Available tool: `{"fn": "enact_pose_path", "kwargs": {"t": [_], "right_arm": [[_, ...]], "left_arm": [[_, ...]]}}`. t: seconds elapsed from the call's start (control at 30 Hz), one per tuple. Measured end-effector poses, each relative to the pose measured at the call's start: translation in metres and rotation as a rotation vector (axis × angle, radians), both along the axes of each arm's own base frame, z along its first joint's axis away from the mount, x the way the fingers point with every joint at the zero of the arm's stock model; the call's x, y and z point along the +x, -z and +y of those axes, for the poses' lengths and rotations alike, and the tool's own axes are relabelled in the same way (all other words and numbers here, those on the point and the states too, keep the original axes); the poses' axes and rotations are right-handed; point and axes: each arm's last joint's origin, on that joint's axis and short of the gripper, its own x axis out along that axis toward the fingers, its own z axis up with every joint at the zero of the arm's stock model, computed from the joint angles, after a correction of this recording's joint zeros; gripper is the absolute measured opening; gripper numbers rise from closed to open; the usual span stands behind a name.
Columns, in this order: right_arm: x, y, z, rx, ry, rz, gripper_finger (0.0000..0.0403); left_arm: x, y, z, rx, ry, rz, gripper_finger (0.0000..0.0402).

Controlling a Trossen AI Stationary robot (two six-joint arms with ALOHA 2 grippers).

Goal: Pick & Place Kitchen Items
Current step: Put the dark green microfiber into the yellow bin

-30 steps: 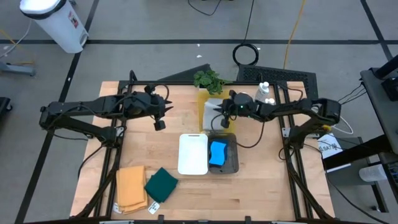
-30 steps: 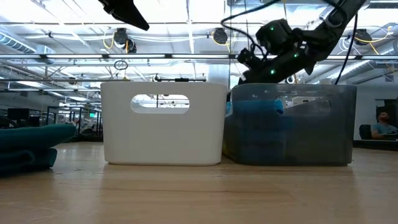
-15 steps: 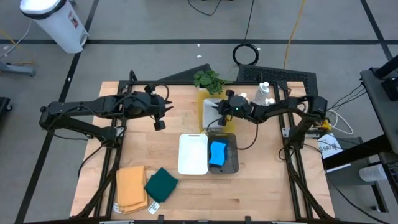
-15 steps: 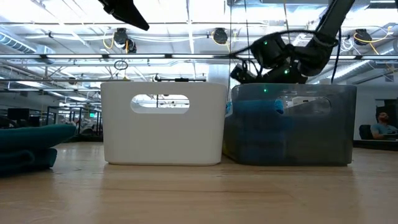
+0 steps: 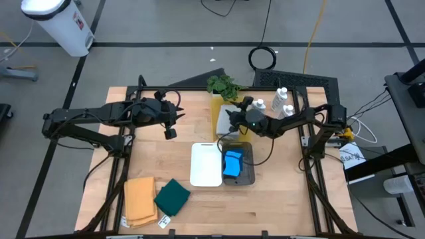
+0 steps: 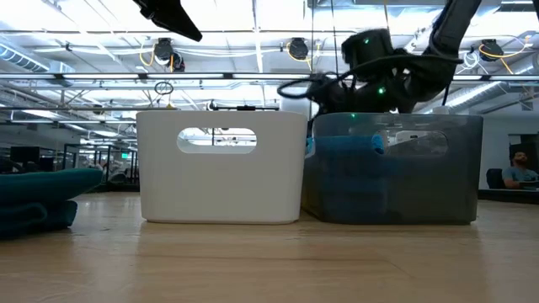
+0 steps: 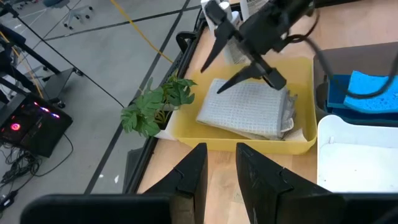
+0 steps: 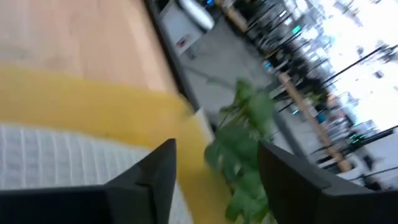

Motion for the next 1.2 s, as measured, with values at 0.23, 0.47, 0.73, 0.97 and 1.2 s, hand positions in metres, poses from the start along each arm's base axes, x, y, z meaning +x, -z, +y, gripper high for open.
{"fn": "enact_pose_path", "kwargs": {"t": [0.23,0.47,0.73,0.97,1.2], "right_arm": [[-0.001,-0.029,0.029,0.050,-0.011,-0.169,0.0215],[-0.028,-0.062,0.050,0.447,-0.200,-0.246,0.0194],[-0.073,-0.093,0.063,0.799,-0.337,-0.234,0.0176],[-0.101,-0.101,0.074,0.882,-0.313,-0.177,0.0173],[-0.112,-0.106,0.093,0.868,-0.345,-0.156,0.0173]], "left_arm": [[-0.001,0.001,0.000,-0.037,-0.024,-0.008,0.0088],[0.000,0.001,0.000,-0.045,-0.028,-0.016,0.0088],[0.000,0.001,0.000,-0.061,-0.038,-0.025,0.0088],[0.001,0.000,-0.001,-0.117,-0.039,-0.058,0.0088],[-0.025,-0.014,-0.007,-0.237,0.034,-0.139,0.0088]]}}
